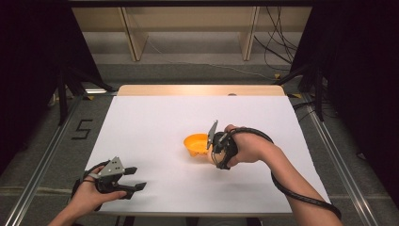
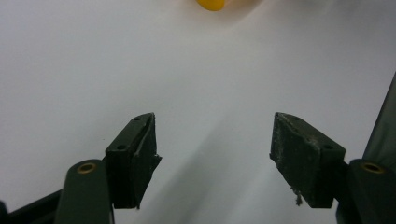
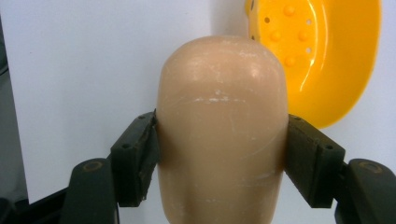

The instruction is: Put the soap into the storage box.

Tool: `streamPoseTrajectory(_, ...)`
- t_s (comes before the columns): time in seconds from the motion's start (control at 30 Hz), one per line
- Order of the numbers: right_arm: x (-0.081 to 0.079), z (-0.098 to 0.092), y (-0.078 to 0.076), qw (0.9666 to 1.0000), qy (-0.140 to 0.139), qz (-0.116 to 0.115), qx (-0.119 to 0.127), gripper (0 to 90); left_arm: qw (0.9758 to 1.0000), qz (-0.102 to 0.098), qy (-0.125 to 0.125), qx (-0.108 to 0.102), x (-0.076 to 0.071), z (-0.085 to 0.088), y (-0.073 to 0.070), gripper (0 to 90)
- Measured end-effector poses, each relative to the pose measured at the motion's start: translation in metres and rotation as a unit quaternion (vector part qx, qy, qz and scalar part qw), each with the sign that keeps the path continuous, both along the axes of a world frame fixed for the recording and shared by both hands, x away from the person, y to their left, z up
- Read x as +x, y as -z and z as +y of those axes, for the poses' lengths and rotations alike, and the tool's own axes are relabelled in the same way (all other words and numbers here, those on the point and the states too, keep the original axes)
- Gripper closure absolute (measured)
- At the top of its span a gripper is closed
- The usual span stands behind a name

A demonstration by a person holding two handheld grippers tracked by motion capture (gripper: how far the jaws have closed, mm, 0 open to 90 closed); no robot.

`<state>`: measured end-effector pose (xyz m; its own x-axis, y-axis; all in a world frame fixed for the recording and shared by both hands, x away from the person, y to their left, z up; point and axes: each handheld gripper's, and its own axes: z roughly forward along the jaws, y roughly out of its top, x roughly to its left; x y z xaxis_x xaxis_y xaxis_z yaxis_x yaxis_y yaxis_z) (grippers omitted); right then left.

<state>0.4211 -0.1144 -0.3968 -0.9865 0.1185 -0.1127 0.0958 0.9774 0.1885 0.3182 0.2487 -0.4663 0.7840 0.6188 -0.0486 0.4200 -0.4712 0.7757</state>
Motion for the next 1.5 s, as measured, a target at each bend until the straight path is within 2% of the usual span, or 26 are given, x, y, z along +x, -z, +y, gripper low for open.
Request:
streamPoseTrajectory(0.07,0.0,0.001,-0.002,0.9999,0.016,0.006,-0.002,33.8,1.0,0.0,0.0,0.0,0.0,0.0,0.0,31.4)
streamPoseTrajectory(0.17,0.001,0.001,-0.002,0.9999,0.015,0.001,-0.001,33.8,1.0,0.0,-0.001,-0.001,0.0,0.0,0.0,31.4)
streamPoseTrajectory(0.2,0.005,0.0,-0.001,1.0,0.003,-0.001,0.005,33.8,1.0,0.0,-0.001,-0.001,0.0,0.0,0.0,31.4)
streamPoseTrajectory(0.3,0.005,0.0,-0.002,0.9999,0.015,0.0,0.001,33.8,1.0,0.0,0.0,0.0,0.0,0.0,0.0,31.4)
streamPoseTrajectory(0.37,0.009,0.0,-0.001,1.0,-0.002,-0.005,0.007,33.8,1.0,0.0,0.0,0.0,0.0,0.0,0.0,31.4)
streamPoseTrajectory(0.43,0.007,0.001,-0.003,0.9999,0.016,0.005,0.0,33.8,1.0,0.0,0.0,-0.001,0.0,0.0,0.0,31.4)
streamPoseTrajectory(0.6,0.013,0.002,-0.002,1.0,0.002,-0.002,0.005,33.8,1.0,-0.001,0.0,0.0,0.0,0.0,0.0,31.4)
streamPoseTrajectory(0.7,0.013,0.002,-0.002,0.9999,0.013,-0.002,0.006,33.8,1.0,-0.001,-0.001,-0.001,0.0,0.0,0.0,31.4)
streamPoseTrajectory(0.73,0.016,0.002,-0.002,0.9999,-0.003,-0.006,0.011,33.8,1.0,0.0,-0.003,-0.006,0.0,0.0,0.0,31.4)
streamPoseTrajectory(0.77,0.016,0.003,-0.002,1.0,-0.002,-0.005,0.007,33.8,1.0,0.001,-0.003,-0.006,0.0,0.0,0.0,31.4)
streamPoseTrajectory(0.8,0.014,0.003,-0.002,0.9998,0.019,-0.001,0.005,33.8,1.0,0.0,-0.001,-0.001,0.0,0.0,0.0,31.5)
streamPoseTrajectory(0.83,0.017,0.003,-0.001,0.9999,0.002,-0.003,0.011,33.8,1.0,-0.001,0.0,-0.001,0.0,0.0,0.0,31.4)
streamPoseTrajectory(0.87,0.015,0.004,-0.002,0.9998,0.021,0.002,0.003,33.8,1.0,-0.001,0.0,-0.001,0.0,0.0,0.0,31.4)
streamPoseTrajectory(0.9,0.015,0.005,-0.003,0.9997,0.022,0.0,0.001,33.8,1.0,-0.001,0.0,-0.001,0.0,0.0,0.0,31.4)
streamPoseTrajectory(0.93,0.017,0.005,-0.002,0.9999,0.014,0.002,0.006,33.8,1.0,-0.001,0.0,-0.001,0.0,0.0,0.0,31.4)
streamPoseTrajectory(0.97,0.016,0.005,-0.003,0.9997,0.022,0.002,0.003,33.8,1.0,-0.001,0.0,-0.001,0.0,0.0,0.0,31.5)
streamPoseTrajectory(1.03,0.02,0.006,-0.002,1.0,0.001,-0.006,0.007,33.8,1.0,-0.001,-0.001,-0.001,0.0,0.0,0.0,31.4)
streamPoseTrajectory(1.07,0.017,0.006,-0.004,0.9996,0.028,0.003,0.002,33.8,1.0,-0.001,0.0,0.0,0.0,0.0,0.0,31.4)
streamPoseTrajectory(1.1,0.017,0.006,-0.004,0.9996,0.028,0.003,0.002,33.8,1.0,-0.001,0.0,-0.001,0.0,0.0,0.0,31.4)
streamPoseTrajectory(1.13,0.021,0.006,-0.003,0.9999,0.006,-0.005,0.012,33.8,1.0,-0.001,0.0,-0.001,0.0,0.0,0.0,31.4)
streamPoseTrajectory(1.17,0.021,0.006,-0.003,0.9999,0.006,-0.005,0.012,33.8,1.0,-0.001,0.0,-0.001,0.0,0.0,0.0,31.4)
streamPoseTrajectory(1.23,0.02,0.006,-0.004,0.9996,0.027,0.001,0.002,33.8,1.0,-0.001,0.0,0.0,0.0,0.0,0.0,31.4)
streamPoseTrajectory(1.3,0.024,0.006,-0.002,0.9999,0.006,-0.007,0.011,33.8,1.0,-0.001,0.0,-0.001,0.0,0.0,0.0,31.4)
streamPoseTrajectory(1.33,0.021,0.007,-0.004,0.9995,0.03,0.004,0.004,33.8,1.0,-0.001,0.0,-0.001,0.0,0.0,0.0,31.4)
streamPoseTrajectory(1.37,0.024,0.007,-0.003,0.9999,0.01,-0.005,0.009,33.8,1.0,-0.001,0.0,-0.001,0.0,0.0,0.0,31.5)
streamPoseTrajectory(1.5,0.026,0.008,-0.003,0.9998,0.013,-0.005,0.012,33.8,1.0,-0.001,0.0,-0.001,0.0,0.0,0.0,31.4)
